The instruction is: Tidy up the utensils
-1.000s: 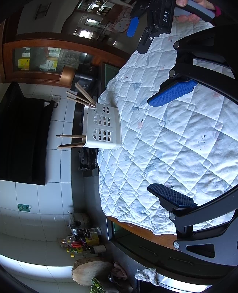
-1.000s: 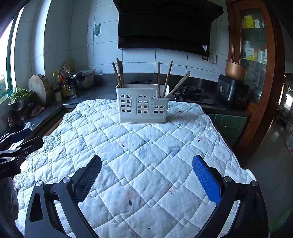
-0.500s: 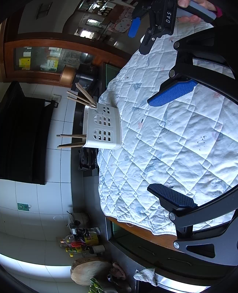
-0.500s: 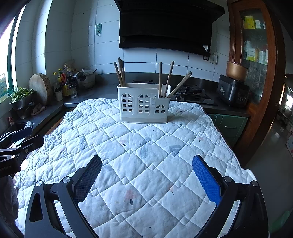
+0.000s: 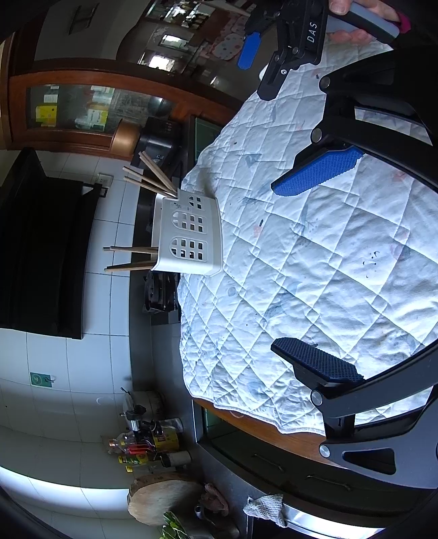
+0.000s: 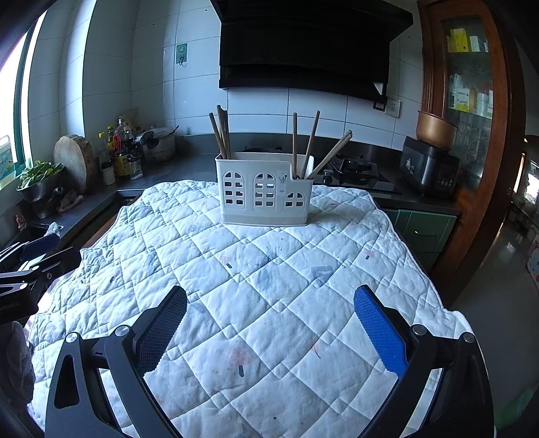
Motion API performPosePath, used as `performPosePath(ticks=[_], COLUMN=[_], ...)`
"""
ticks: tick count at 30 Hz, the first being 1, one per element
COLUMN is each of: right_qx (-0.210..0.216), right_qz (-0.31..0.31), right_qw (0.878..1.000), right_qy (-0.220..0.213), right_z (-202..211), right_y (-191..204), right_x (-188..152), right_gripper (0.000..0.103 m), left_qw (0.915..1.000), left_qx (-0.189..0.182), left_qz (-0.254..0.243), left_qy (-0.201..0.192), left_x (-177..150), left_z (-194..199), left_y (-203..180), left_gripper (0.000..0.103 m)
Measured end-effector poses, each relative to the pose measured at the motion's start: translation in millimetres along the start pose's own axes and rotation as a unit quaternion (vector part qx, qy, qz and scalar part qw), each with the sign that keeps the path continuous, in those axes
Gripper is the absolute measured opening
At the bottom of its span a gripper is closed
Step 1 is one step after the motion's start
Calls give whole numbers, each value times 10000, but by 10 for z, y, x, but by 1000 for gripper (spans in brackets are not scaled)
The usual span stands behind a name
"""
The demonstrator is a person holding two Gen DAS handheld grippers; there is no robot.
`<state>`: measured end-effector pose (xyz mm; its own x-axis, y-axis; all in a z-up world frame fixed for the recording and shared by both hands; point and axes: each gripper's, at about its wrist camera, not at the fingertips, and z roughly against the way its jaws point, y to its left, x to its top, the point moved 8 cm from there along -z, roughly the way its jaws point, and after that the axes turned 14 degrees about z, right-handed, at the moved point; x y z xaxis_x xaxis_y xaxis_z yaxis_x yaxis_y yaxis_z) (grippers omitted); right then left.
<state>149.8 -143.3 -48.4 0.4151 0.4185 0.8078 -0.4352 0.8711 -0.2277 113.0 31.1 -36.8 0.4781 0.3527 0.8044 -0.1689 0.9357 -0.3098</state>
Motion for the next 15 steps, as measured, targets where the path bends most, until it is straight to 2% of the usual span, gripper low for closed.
performPosePath(ticks=[15], right_qx=[25], right_qz=[6], right_qw=[10000], right_qy=[24], right_z=[-19], right_y=[35], right_x=[-21], right_gripper=[96], left_qw=[10000], left_qx=[-63], left_qz=[-30], left_qy=[26], left_x=[-47], left_z=[-11], left_y=[-45], left_gripper=[86])
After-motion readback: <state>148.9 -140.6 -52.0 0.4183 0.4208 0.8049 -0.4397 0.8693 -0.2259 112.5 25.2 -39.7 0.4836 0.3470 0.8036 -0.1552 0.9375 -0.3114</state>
